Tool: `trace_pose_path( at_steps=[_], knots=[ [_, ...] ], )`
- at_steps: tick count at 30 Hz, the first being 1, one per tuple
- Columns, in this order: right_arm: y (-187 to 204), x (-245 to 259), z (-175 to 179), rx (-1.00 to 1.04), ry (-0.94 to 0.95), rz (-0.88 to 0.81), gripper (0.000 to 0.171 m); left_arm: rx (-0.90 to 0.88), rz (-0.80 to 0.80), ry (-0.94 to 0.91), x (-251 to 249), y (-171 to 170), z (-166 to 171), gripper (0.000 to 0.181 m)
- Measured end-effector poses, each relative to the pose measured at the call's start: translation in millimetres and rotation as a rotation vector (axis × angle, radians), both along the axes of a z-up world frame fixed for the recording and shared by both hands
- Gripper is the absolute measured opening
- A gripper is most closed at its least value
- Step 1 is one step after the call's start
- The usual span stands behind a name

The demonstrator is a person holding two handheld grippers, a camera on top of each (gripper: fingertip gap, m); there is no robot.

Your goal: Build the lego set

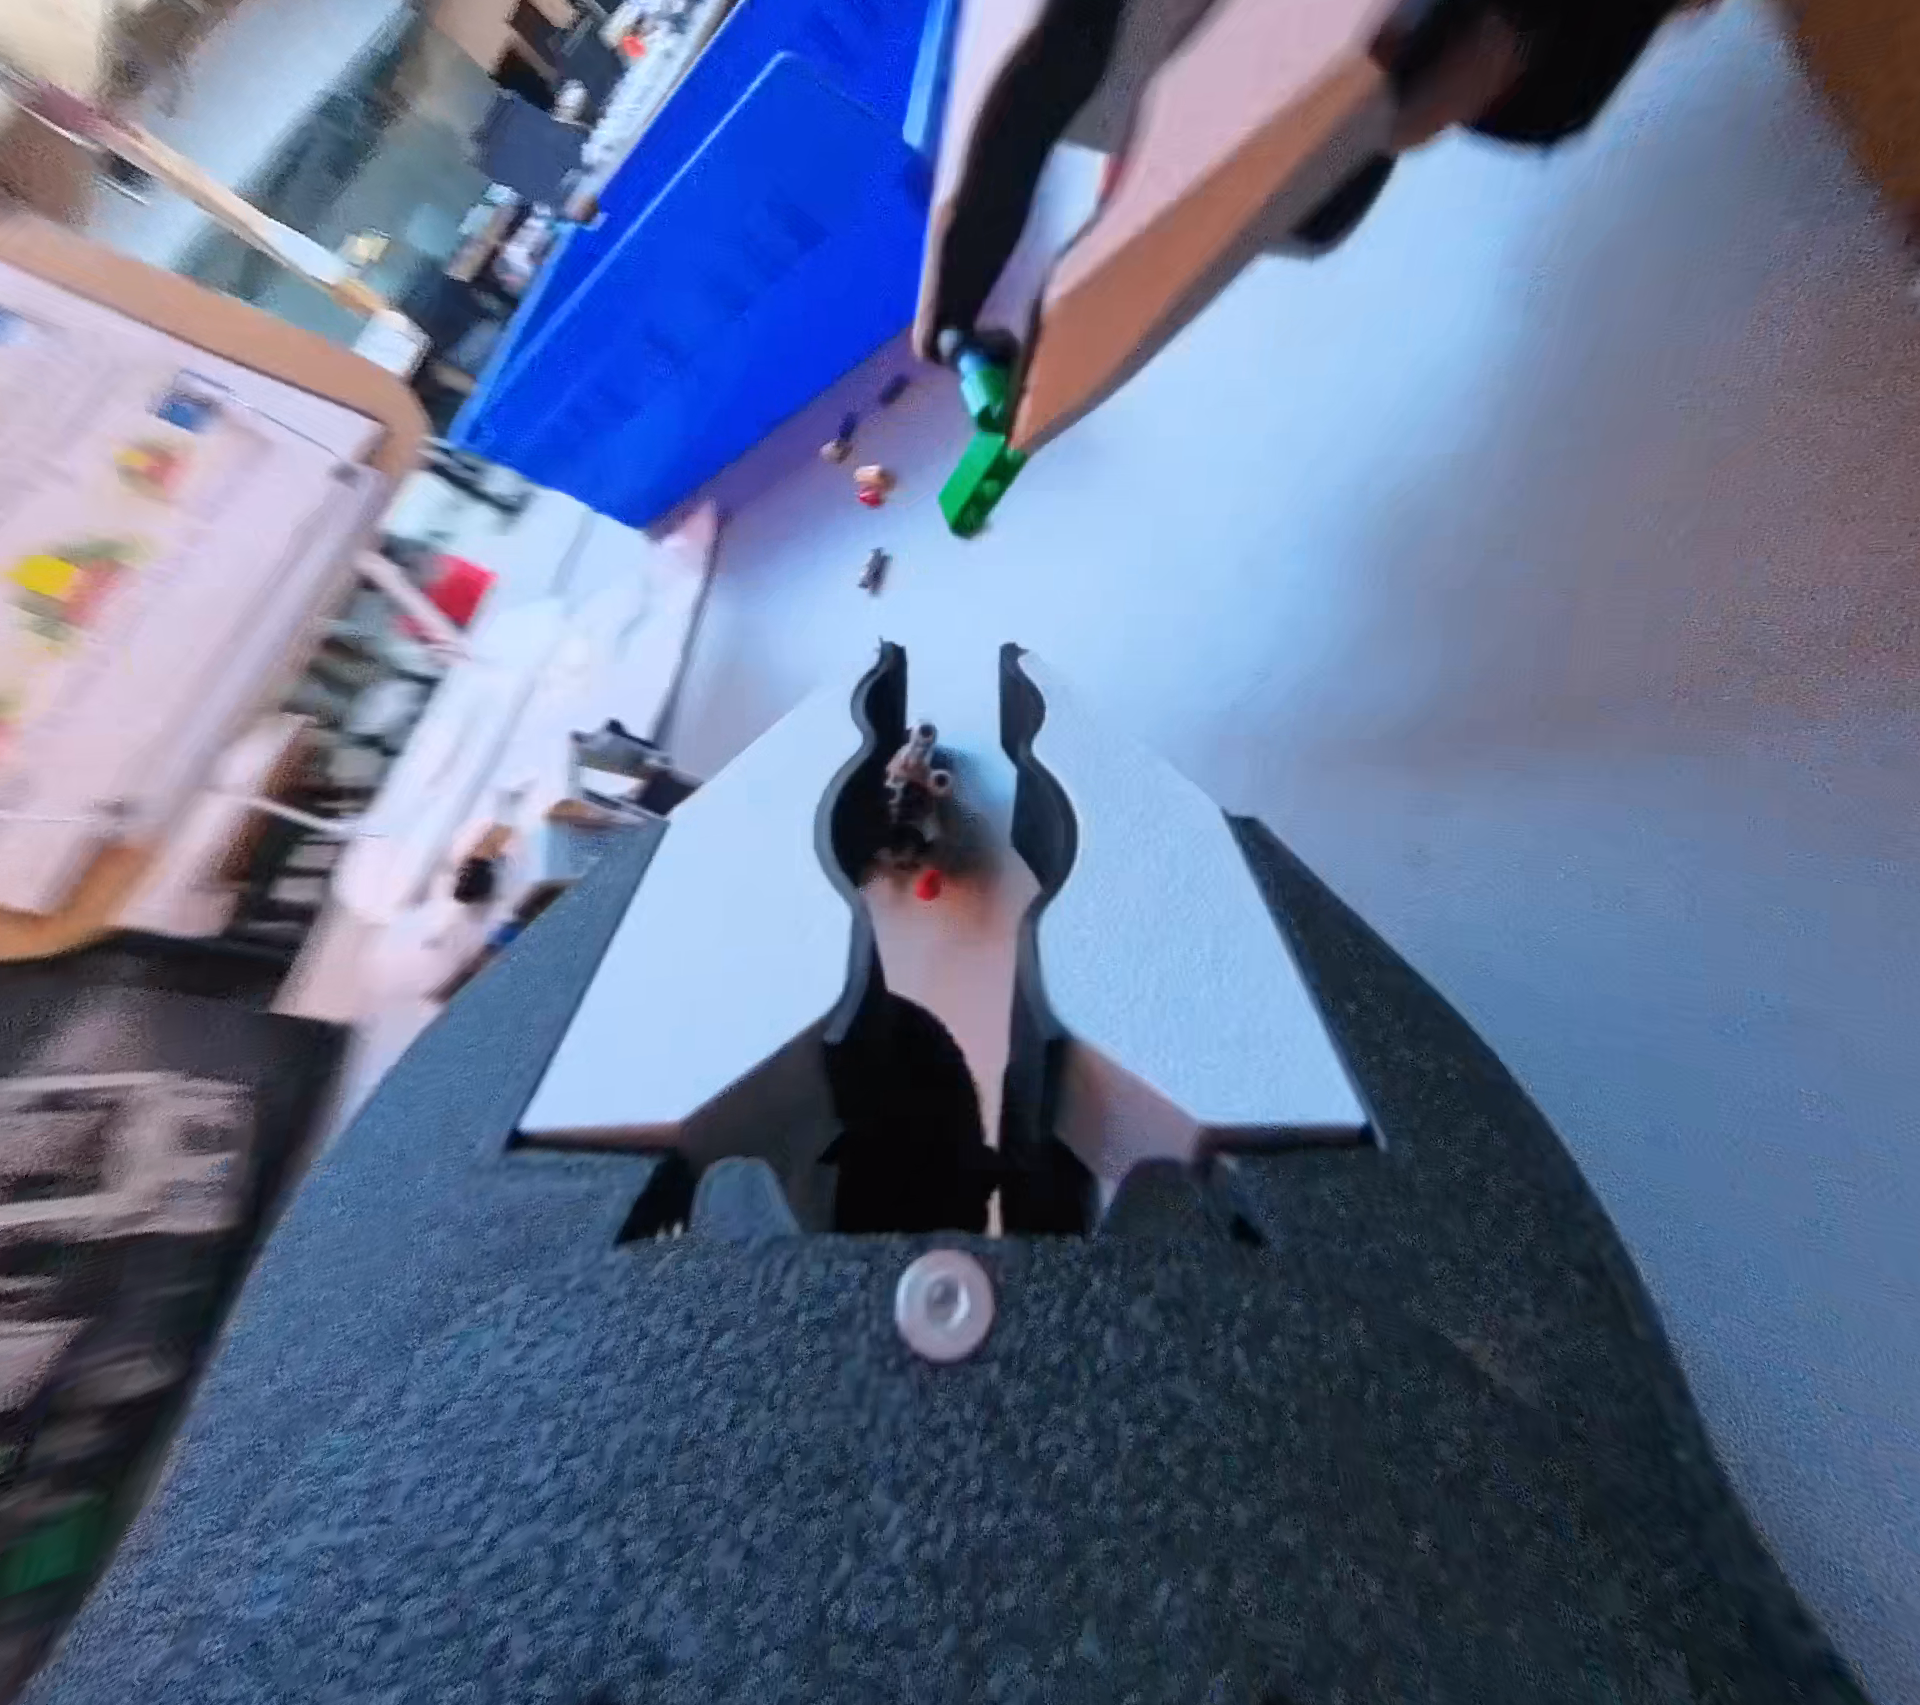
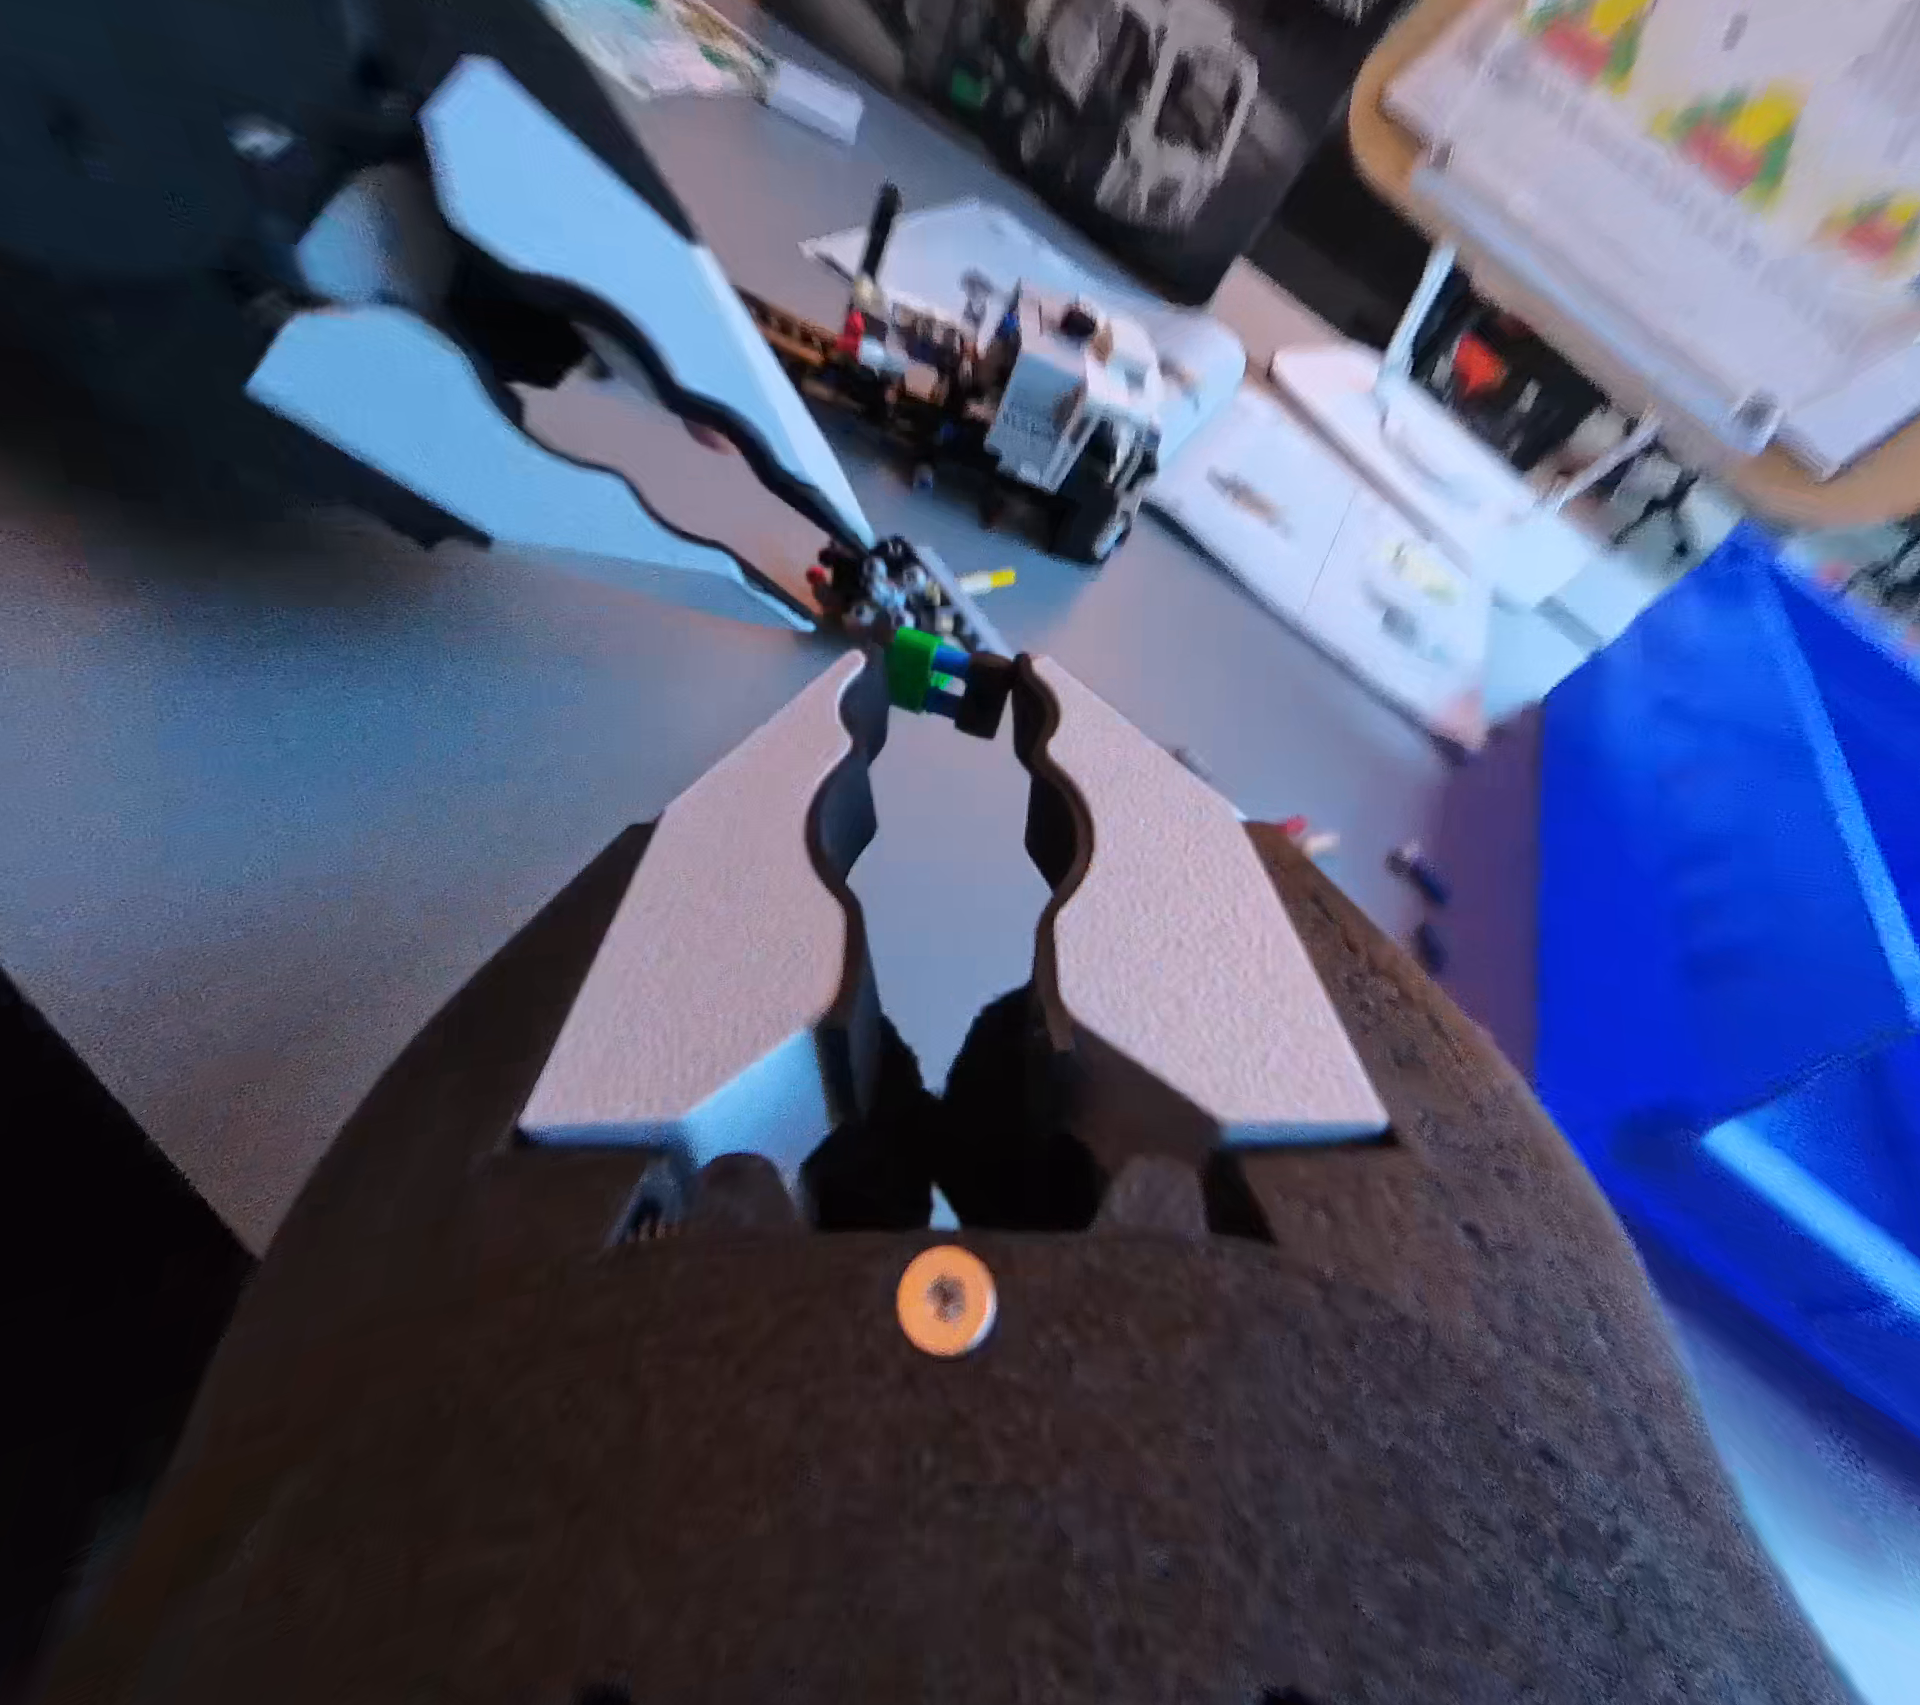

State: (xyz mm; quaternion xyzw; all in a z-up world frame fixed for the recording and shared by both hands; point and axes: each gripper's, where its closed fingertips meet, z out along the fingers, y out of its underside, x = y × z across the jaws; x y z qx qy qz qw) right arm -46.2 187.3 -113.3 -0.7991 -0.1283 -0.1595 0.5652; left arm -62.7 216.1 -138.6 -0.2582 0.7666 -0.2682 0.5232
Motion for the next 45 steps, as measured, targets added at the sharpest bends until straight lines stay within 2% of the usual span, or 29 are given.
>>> trace_pose_path(
  at_steps=[4, 7, 13, 14, 20, 27, 31, 33, 34, 36, 39, 41, 45],
  knots=[
    [-7.9, -16.8, 16.6, 0.139, -0.348, 0.107, 0.023, -0.623, -0.141, 0.160, -8.0, -6.2, 21.9, 0.024],
    [-13.9, -36.2, 28.5, 0.242, -0.409, 0.217, 0.023, -0.933, -0.297, 0.291, -14.4, -13.2, 36.8, 0.030],
    [-21.3, -65.2, 51.9, 0.427, -0.502, 0.356, 0.022, -1.223, -0.621, 0.479, -43.9, -46.1, 57.2, 0.029],
    [-19.6, -66.9, 50.1, 0.422, -0.524, 0.362, 0.022, -1.264, -0.667, 0.498, -48.1, -48.9, 60.8, 0.025],
    [-19.6, -70.9, 50.3, 0.441, -0.544, 0.372, 0.022, -1.354, -0.743, 0.522, -54.7, -55.7, 68.2, 0.006],
    [-18.1, -69.0, 51.9, 0.395, -0.470, 0.375, 0.022, -1.366, -0.704, 0.472, -50.5, -52.5, 69.4, 0.004],
    [-24.9, -64.6, 60.2, 0.375, -0.337, 0.361, 0.030, -1.300, -0.647, 0.337, -44.7, -40.6, 74.0, 0.005],
    [-30.0, -58.2, 63.8, 0.361, -0.197, 0.345, 0.024, -1.172, -0.576, 0.233, -40.2, -34.7, 72.7, 0.005],
    [-29.5, -53.0, 63.3, 0.330, -0.070, 0.326, 0.022, -1.074, -0.541, 0.175, -38.7, -33.4, 71.0, 0.005],
    [-22.9, -40.1, 56.8, 0.239, 0.267, 0.256, 0.015, -0.826, -0.465, 0.076, -35.3, -33.1, 61.2, 0.005],
    [-16.3, -42.7, 35.3, 0.068, 0.714, 0.257, 0.016, -0.499, -0.361, -0.053, -30.7, -32.4, 49.3, 0.005],
    [-15.7, -44.2, 30.5, 0.048, 0.824, 0.268, 0.016, -0.415, -0.338, -0.093, -30.3, -34.1, 48.0, 0.005],
    [-12.3, -45.8, 14.9, -0.003, 0.778, 0.240, 0.015, -0.339, -0.321, -0.118, -29.8, -36.1, 45.1, 0.005]
  ],
)
